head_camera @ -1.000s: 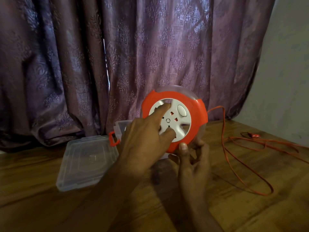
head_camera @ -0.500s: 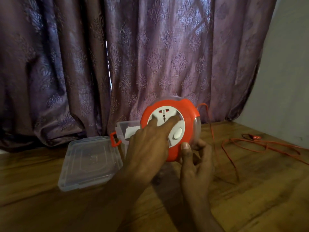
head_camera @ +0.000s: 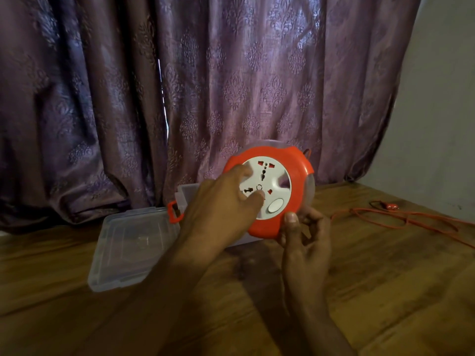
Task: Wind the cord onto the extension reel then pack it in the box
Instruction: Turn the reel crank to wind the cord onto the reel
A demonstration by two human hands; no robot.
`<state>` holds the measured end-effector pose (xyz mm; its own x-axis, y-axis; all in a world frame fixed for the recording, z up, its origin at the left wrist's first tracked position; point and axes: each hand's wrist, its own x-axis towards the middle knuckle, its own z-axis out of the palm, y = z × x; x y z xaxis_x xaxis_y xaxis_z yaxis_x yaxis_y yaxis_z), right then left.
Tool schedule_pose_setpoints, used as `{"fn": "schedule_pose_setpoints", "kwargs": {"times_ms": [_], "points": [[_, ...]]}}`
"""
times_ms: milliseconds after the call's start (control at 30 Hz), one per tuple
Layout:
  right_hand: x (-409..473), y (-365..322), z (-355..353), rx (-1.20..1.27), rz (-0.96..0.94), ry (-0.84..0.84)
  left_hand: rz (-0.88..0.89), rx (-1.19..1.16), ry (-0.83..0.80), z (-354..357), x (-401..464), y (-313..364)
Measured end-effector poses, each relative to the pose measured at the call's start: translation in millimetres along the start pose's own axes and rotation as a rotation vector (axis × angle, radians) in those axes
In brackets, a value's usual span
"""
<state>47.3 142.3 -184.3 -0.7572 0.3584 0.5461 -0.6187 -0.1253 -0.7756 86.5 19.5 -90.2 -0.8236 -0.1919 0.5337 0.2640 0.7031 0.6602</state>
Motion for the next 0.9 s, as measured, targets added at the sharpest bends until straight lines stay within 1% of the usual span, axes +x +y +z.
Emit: {"fn": "schedule_pose_setpoints", "kwargs": {"times_ms": [67,133,200,267,367,500,633,700,800,867,900], "points": [[-2.8,-0.7,0.7,-0.024,-0.034,-0.013,-0.088,0.022,-0.064,5.3,-1.2,1.4],[-5.4,-1.3,1.1,-0.049,-0.067,-0.029,-0.143,0.028,-0.093,11.0,-2.1,2.0],[-7.7,-2.6,2.0,-0.061,-0.097,-0.041,-0.176,-0.003,-0.069,13.8,-2.1,0.3],[-9.0,-3.0,3.2,-0.074,-0.117,-0.05,-0.187,-0.035,-0.01,14.7,-2.0,-3.1],[-10.1,-4.2,3.5,-0.097,-0.153,-0.07,-0.17,-0.014,0.069,17.6,-3.6,-7.1],[-11.3,-4.9,4.5,-0.103,-0.17,-0.088,-0.15,-0.033,0.128,19.2,-3.8,-10.0],[-11.5,-5.4,5.1,-0.106,-0.182,-0.082,-0.145,-0.023,0.128,17.8,-1.0,-12.2],[-11.2,-4.7,4.7,-0.096,-0.175,-0.074,-0.11,0.008,0.118,14.9,0.5,-11.1],[-10.7,-1.8,3.7,-0.065,-0.12,-0.068,-0.027,0.145,0.091,8.2,2.7,-9.6],[-9.0,-1.6,3.1,-0.084,-0.137,-0.056,0.012,0.229,0.093,4.6,2.9,-8.8],[-8.5,-2.4,2.7,-0.096,-0.151,-0.05,0.016,0.234,0.092,3.7,2.7,-8.8]]}}
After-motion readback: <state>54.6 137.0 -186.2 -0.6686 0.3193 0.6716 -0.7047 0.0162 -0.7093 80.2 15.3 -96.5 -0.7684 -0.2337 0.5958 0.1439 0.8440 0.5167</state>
